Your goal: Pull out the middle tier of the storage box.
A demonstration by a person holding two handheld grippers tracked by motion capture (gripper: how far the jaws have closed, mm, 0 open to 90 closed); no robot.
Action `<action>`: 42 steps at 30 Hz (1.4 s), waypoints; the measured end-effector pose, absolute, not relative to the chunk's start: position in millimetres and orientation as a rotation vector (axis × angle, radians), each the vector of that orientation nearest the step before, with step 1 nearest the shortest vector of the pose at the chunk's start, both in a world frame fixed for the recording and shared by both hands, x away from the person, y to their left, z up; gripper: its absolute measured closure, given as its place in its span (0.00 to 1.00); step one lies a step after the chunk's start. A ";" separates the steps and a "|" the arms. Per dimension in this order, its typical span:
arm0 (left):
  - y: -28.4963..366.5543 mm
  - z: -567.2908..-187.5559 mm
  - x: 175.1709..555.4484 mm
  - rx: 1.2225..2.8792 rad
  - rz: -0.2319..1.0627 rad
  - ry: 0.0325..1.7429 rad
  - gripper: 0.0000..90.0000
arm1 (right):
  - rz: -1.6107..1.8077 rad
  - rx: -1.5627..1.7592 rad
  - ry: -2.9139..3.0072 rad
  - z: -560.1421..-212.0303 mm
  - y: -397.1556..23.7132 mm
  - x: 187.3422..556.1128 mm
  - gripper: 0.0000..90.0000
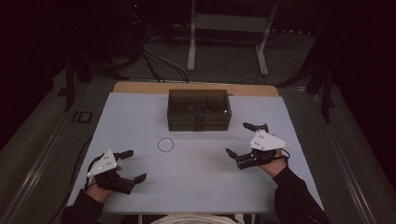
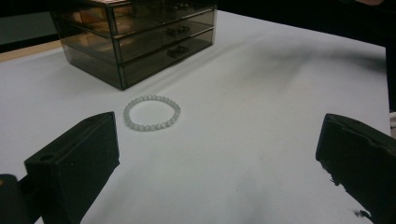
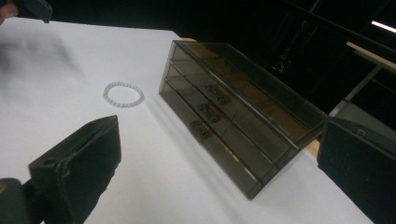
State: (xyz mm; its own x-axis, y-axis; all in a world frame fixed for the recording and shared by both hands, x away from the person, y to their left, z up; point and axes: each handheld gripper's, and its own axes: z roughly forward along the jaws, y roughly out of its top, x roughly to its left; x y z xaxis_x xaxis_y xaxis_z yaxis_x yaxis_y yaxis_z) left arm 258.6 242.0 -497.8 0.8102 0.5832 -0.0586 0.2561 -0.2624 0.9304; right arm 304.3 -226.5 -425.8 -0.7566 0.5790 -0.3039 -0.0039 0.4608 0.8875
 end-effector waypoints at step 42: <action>242.0 -498.0 258.5 1.853 0.349 0.630 0.01 | 0.930 0.275 2.157 -446.0 -154.2 337.6 0.00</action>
